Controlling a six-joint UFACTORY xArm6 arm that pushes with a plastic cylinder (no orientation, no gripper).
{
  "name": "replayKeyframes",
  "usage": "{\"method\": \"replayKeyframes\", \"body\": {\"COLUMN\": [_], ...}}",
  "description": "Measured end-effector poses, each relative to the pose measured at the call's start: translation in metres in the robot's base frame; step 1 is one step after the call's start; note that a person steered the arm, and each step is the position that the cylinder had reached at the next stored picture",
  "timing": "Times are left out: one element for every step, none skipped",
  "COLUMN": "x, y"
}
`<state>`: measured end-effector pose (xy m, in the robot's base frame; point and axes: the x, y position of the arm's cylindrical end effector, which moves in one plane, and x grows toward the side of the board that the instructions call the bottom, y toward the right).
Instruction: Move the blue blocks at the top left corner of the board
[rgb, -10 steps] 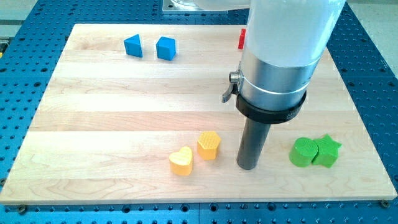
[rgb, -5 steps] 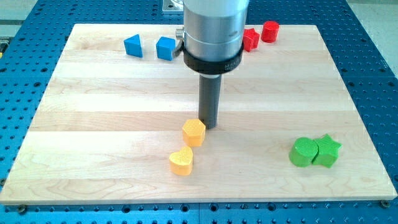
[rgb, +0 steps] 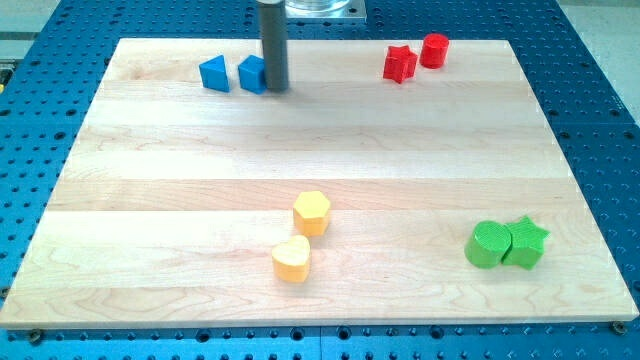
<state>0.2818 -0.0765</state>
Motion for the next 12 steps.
{"method": "replayKeyframes", "body": {"x": [-0.003, -0.003, -0.004, -0.029, -0.029, -0.002, 0.034, 0.043, 0.026, 0.021, 0.015, 0.009], "y": [-0.076, -0.085, -0.049, -0.065, -0.123, -0.066, -0.085, -0.142, -0.125, -0.115, -0.101, -0.096]}}
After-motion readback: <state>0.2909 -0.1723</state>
